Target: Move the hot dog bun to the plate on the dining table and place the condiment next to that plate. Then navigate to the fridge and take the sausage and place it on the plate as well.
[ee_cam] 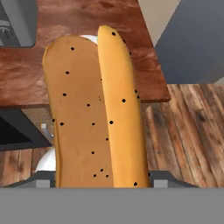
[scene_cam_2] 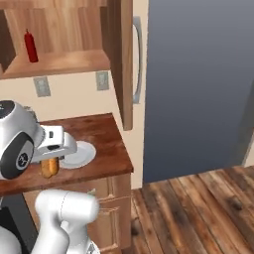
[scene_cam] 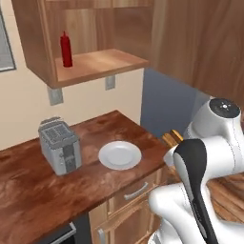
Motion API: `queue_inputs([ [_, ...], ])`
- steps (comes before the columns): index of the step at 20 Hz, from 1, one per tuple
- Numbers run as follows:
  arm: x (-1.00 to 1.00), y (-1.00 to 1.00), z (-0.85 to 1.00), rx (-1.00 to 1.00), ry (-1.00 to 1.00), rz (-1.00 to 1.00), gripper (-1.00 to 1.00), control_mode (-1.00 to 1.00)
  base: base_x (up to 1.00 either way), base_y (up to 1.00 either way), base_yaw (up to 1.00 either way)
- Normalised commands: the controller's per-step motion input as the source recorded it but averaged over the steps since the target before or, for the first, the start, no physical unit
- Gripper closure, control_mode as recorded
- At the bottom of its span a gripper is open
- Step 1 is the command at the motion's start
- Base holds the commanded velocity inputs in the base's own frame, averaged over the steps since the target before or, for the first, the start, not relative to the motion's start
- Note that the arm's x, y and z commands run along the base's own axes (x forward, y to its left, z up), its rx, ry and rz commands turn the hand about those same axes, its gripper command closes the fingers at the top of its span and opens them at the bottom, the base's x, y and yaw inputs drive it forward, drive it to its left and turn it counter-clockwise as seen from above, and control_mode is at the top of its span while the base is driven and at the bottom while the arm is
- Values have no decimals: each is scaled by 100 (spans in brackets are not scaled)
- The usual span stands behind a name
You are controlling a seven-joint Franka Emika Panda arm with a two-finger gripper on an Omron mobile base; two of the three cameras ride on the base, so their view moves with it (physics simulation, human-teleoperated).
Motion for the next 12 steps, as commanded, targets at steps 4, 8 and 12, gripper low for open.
queue_inputs([
  [4, 0, 0, 0, 0, 0, 0, 100, 100, -92, 21, -59],
  [8, 0, 0, 0, 0, 0, 0, 100, 100, -90, 14, -69],
  [12, 0, 0, 0, 0, 0, 0, 100, 100, -61, 1, -80],
])
